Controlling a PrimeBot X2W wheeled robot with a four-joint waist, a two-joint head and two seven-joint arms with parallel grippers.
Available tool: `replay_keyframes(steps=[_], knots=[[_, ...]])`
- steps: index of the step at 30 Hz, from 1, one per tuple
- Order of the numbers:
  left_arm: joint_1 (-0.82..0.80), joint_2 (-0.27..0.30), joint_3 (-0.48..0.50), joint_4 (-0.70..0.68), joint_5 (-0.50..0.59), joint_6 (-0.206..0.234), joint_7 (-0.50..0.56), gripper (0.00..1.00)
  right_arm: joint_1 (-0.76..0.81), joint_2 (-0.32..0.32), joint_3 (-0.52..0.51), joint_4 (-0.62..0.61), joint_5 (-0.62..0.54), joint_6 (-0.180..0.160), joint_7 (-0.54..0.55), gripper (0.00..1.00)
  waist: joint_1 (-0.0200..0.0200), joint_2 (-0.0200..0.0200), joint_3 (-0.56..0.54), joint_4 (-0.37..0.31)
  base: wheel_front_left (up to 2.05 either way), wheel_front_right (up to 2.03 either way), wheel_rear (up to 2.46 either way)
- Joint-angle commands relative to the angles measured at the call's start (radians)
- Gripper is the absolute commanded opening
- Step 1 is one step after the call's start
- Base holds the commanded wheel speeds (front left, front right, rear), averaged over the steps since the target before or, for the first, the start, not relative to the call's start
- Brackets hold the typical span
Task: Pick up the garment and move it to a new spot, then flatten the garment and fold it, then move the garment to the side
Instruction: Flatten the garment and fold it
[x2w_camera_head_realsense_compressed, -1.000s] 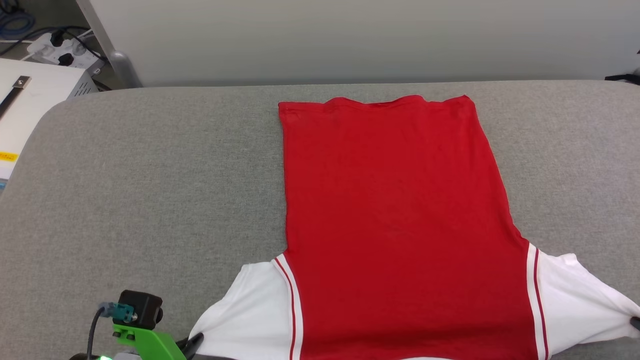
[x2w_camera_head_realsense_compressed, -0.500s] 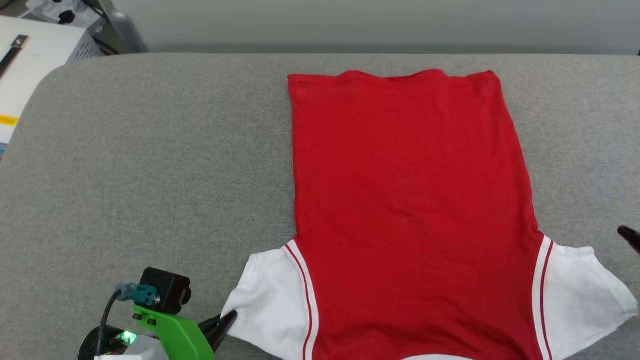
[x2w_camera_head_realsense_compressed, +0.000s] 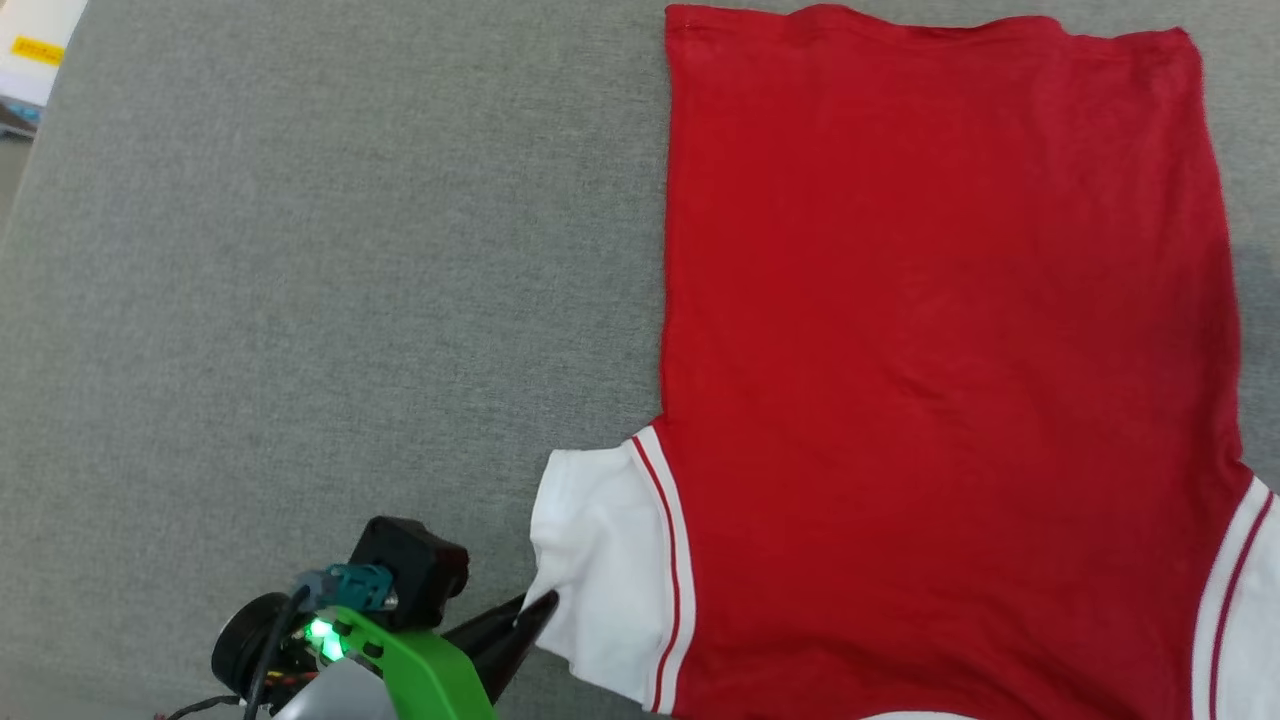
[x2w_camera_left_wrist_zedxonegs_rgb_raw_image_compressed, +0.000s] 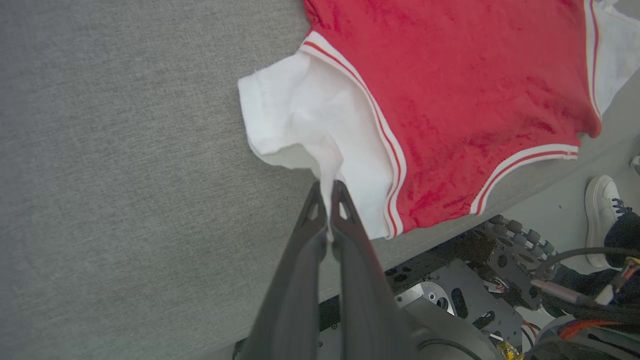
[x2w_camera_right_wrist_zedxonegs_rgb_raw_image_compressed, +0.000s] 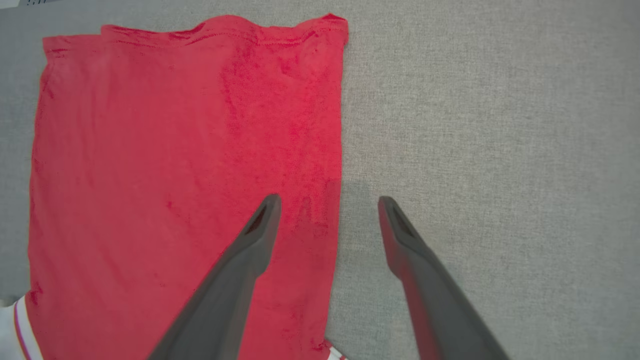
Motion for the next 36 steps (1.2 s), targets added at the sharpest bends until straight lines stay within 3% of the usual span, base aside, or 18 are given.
replay_keyframes(steps=[1, 11, 16, 22, 23, 24, 25, 36], knots=[[-0.04, -0.015, -0.017, -0.023, 0.043, -0.004, 0.003, 0.0, -0.106, -0.034, 0.017, 0.081, -0.042, -0.001, 0.015, 1.0, -0.0001, 0.0, 0.134, 0.133, 0.0, 0.0, 0.0], [-0.09, -0.076, -0.044, -0.026, 0.077, -0.024, -0.024, 0.0, -0.29, -0.111, 0.011, 0.283, -0.152, -0.001, -0.008, 1.0, -0.0001, 0.0, 0.209, 0.223, 0.0, 0.0, 0.0], [-0.107, -0.099, -0.053, -0.004, 0.081, -0.039, -0.039, 0.0, -0.33, -0.155, 0.019, 0.347, -0.197, -0.001, -0.04, 1.0, -0.0001, 0.0, 0.233, 0.249, 0.0, 0.0, 0.0], [-0.114, -0.11, -0.056, 0.029, 0.08, -0.044, -0.048, 0.0, -0.316, -0.156, 0.033, 0.424, -0.2, -0.001, -0.06, 1.0, -0.0001, 0.0, 0.235, 0.262, 0.0, 0.0, 0.0], [-0.114, -0.111, -0.056, 0.032, 0.079, -0.044, -0.048, 0.0, -0.31, -0.155, 0.039, 0.431, -0.195, -0.001, -0.056, 0.41, -0.0001, 0.0, 0.234, 0.262, 0.0, 0.0, 0.0], [-0.114, -0.112, -0.056, 0.033, 0.078, -0.043, -0.049, 0.0, -0.305, -0.155, 0.045, 0.435, -0.191, -0.001, -0.052, 0.12, -0.0001, 0.0, 0.233, 0.262, 0.0, 0.0, 0.0], [-0.115, -0.114, -0.056, 0.034, 0.077, -0.043, -0.049, 0.0, -0.3, -0.158, 0.054, 0.436, -0.187, -0.001, -0.05, 0.0, -0.0001, 0.0, 0.232, 0.262, 0.0, 0.0, 0.0], [-0.118, -0.115, -0.046, 0.045, 0.073, -0.032, -0.052, 0.0, -0.259, -0.187, 0.076, 0.454, -0.181, -0.001, -0.102, 0.0, -0.0001, 0.0, 0.186, 0.24, 0.0, 0.0, 0.0]])
